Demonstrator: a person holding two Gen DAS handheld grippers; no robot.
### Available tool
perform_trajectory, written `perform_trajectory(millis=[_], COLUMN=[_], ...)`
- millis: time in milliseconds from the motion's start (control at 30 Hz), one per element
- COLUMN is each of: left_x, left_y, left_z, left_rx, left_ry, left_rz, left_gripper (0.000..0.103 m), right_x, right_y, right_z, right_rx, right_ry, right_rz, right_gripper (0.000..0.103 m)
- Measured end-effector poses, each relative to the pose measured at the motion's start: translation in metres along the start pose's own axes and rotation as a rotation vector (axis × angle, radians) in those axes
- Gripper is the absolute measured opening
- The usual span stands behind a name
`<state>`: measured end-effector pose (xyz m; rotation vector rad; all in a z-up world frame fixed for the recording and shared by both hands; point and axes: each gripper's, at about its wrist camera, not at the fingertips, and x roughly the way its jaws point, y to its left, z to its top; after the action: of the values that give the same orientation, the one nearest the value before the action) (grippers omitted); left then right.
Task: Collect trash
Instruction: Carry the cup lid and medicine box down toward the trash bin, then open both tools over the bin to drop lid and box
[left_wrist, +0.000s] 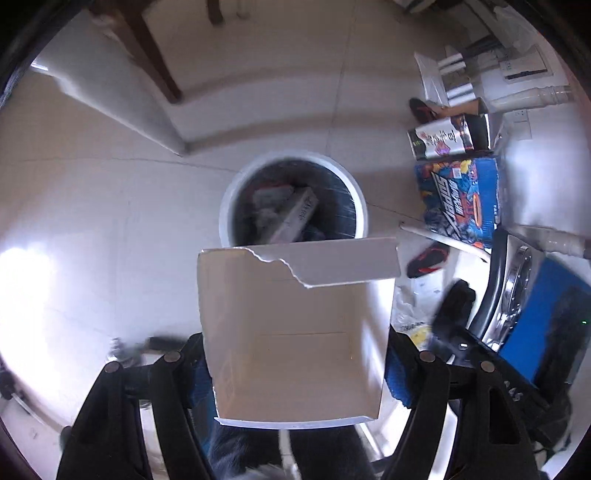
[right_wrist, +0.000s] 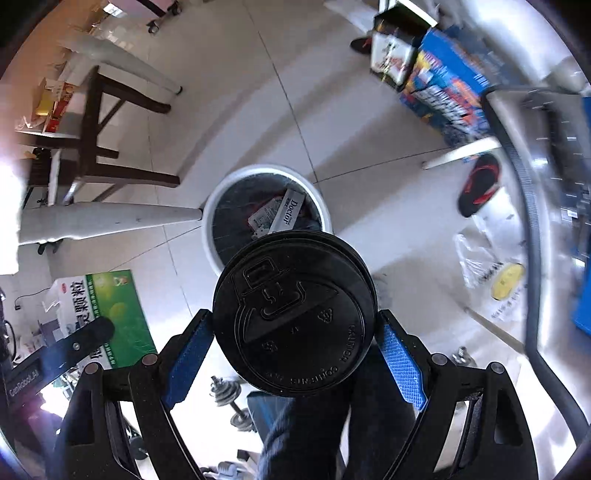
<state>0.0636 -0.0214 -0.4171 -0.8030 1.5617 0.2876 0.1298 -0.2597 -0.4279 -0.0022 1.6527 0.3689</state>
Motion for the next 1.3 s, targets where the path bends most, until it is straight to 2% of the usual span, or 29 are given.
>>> perform_trajectory(millis=[67,133,200,233,333,367,400,533,700,800,933,1300], left_x=[0.028,0.044,0.052,0.053,0.059,0.059,0.059,0.058,0.052,0.047,0.033,-0.030], left_y=[0.004,0.009,0.015,0.016,0.023,0.024,0.026,0.032,0.040,0.038,0.033,0.010], left_z=[0.016,0.027,0.038,0.040,0.047,0.048,0.046,0.038,0.024,0.017,0.001,-0.049], left_rx=[-0.015,-0.014,-0.012,-0.011,-0.016,-0.013,-0.007,0.042,0.060,0.058,0.064,0.057], left_ry=[0.031,0.034,0.004,-0.005,-0.034,-0.057,-0.073,-0.124,-0.142,-0.149,-0.158,-0.171], left_rz=[-0.028,-0.002,0.033,0.044,0.075,0.101,0.129,0.273,0.377,0.396,0.405,0.344], left_gripper=[0.075,0.078,0.092,0.103,0.103,0.103,0.103,0.103,0.103,0.103,0.103,0.103], right_x=[0.034,0.065,0.097,0.111,0.148,0.157,0.165,0.180,0.176,0.169,0.148,0.055], right_y=[-0.001,-0.001,-0.002,-0.002,0.002,0.003,0.003,0.006,0.012,0.015,0.018,0.035], right_z=[0.013,0.025,0.036,0.042,0.055,0.057,0.059,0.062,0.055,0.048,0.036,0.004], right_rx=[-0.016,-0.032,-0.033,-0.033,-0.045,-0.045,-0.045,-0.093,-0.180,-0.210,-0.228,-0.281], right_ry=[0.005,0.012,0.025,0.033,0.073,0.082,0.091,0.086,0.051,0.032,0.003,-0.063], right_rz=[0.029,0.067,0.107,0.126,0.138,0.138,0.135,0.029,-0.129,-0.181,-0.203,-0.199], right_gripper=[0.089,0.089,0.090,0.092,0.094,0.102,0.103,0.103,0.103,0.103,0.103,0.103])
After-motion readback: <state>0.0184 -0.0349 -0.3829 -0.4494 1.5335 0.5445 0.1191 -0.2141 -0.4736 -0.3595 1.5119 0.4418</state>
